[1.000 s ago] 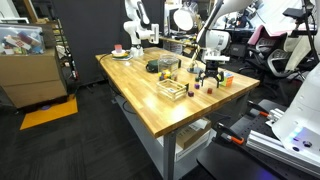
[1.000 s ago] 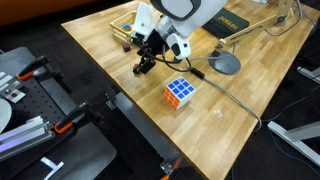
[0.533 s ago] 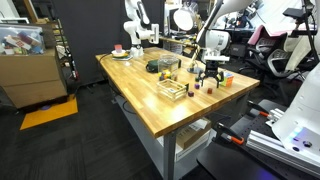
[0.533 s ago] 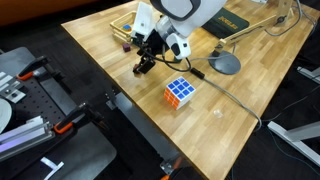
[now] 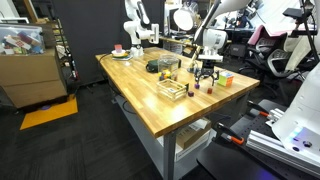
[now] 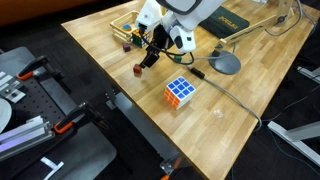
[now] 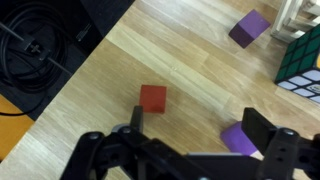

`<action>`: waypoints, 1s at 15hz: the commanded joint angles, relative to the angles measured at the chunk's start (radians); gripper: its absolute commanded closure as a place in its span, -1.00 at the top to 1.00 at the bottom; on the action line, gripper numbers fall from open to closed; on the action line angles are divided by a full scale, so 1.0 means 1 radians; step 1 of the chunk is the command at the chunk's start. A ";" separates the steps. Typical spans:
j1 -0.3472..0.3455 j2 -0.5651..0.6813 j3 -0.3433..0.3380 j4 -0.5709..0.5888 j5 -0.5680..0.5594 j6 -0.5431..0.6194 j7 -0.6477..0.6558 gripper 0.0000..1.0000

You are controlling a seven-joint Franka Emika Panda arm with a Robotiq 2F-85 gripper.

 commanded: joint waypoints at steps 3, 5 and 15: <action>0.005 -0.005 0.002 -0.051 0.056 0.007 0.072 1.00; 0.005 -0.028 -0.001 -0.095 0.074 0.013 0.082 1.00; 0.005 -0.032 -0.021 -0.128 0.074 0.030 0.109 1.00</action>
